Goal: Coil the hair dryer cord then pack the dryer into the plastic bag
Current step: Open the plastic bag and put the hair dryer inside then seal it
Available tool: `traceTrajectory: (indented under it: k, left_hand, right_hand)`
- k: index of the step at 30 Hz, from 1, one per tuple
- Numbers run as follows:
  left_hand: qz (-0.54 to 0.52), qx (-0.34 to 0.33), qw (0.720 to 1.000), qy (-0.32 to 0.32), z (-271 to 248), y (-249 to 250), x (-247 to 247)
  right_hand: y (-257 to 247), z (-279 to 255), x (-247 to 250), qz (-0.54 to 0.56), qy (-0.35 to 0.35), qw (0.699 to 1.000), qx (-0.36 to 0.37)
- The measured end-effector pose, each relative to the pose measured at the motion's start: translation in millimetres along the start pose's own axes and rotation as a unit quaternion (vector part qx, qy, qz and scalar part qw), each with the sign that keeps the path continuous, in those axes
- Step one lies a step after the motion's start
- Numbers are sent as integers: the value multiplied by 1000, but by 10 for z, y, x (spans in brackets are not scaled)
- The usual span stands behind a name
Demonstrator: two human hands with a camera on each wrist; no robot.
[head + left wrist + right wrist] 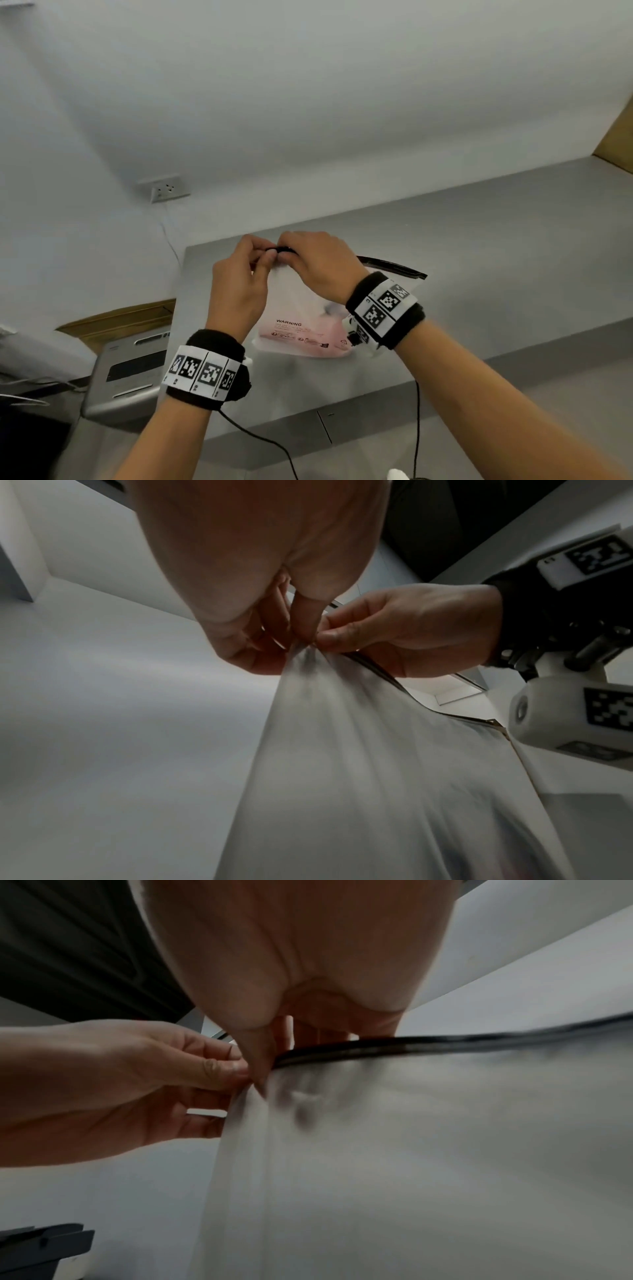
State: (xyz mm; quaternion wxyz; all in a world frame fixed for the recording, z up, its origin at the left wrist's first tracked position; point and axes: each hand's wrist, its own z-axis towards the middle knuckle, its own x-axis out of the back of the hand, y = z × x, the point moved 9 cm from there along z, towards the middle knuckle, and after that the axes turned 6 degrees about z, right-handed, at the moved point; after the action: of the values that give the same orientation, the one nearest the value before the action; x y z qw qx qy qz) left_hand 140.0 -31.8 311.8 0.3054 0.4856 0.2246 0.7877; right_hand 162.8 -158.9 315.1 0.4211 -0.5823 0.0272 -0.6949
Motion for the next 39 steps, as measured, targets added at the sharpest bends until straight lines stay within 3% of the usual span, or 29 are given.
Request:
traceTrajectory:
  k: [4, 8, 18, 24, 39]
  left_hand:
    - [4, 14, 1000, 5, -31, -21, 43]
    - [2, 45, 999, 28, -31, -70, 52]
    - [-41, 89, 994, 43, 28, -177, 14]
    - [-54, 74, 995, 46, 92, -142, -71]
    - [-57, 88, 992, 68, 56, -97, -103]
  right_hand:
    - [-25, -18, 23, 14, 14, 1000, 16]
    - [54, -55, 46, -53, 28, 998, 32]
    - [1058, -695, 236, -114, 35, 989, -88]
    - [1390, -1012, 440, -115, 68, 981, -142]
    - [1629, -1116, 590, -108, -16, 967, -230]
